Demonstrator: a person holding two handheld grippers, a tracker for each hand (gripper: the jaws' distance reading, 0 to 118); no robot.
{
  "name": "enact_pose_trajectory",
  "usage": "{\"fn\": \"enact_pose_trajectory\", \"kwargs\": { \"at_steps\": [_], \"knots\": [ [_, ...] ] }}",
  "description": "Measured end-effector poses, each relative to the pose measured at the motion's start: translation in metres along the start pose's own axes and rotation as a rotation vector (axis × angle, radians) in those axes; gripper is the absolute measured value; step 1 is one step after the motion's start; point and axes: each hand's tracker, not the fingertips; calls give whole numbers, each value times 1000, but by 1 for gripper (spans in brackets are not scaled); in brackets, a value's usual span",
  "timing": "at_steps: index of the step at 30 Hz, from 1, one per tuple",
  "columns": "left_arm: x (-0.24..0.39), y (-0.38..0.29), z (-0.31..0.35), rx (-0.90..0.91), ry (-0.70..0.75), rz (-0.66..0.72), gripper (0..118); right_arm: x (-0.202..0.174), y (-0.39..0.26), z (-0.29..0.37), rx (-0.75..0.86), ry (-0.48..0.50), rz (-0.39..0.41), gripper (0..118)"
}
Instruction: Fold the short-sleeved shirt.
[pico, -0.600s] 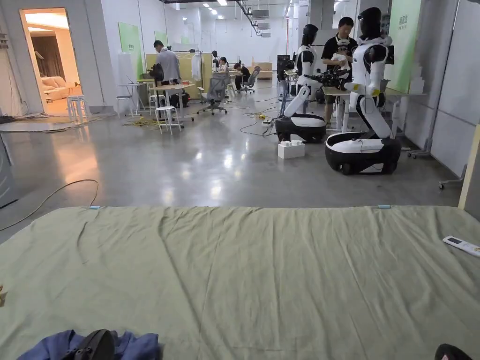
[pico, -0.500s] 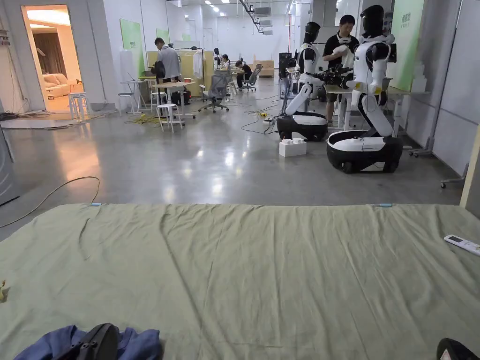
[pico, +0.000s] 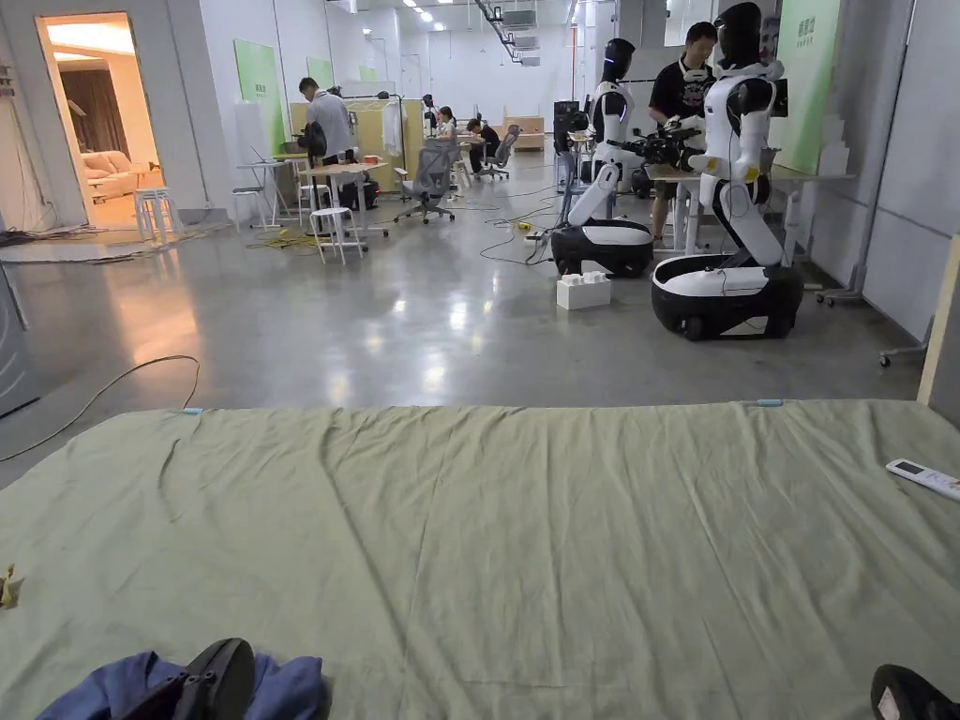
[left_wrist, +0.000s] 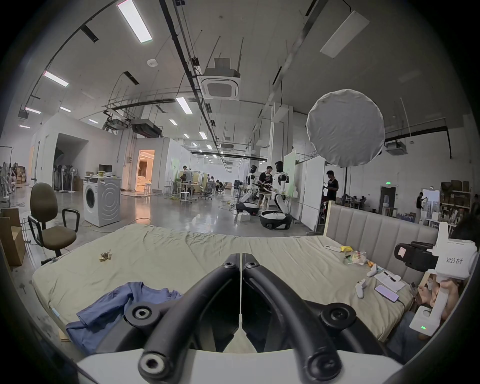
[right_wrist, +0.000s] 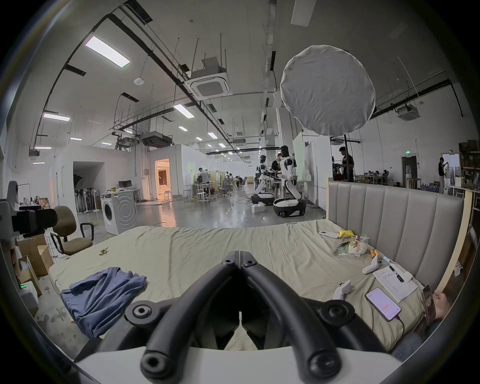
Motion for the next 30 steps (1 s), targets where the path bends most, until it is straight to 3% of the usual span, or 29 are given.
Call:
{"fn": "enact_pose_trajectory", "kwargs": {
  "at_steps": [11, 15, 19, 22, 26, 30],
  "knots": [
    [-3, 3, -4, -10, 1, -18, 0, 2, 2, -1, 2, 4, -4, 0],
    [-19, -1, -7, -45, -22, 62, 0, 3, -1, -1, -7, 8, -11, 0],
    [-48, -10, -8, -122, 60, 25, 3, 6, -9, -3, -40, 10, -15, 0],
    [-80, -20, -15, -223, 80, 26, 29, 8, -19, -6, -88, 9, -21, 0],
    [-133, -61, -55, -406, 121, 39, 78, 11, -37, -14, -158, -5, -74, 0],
    [-175, -121, -118, -547, 155, 92, 81, 11, -50, -23, -227, -11, -105, 0]
  ]
}}
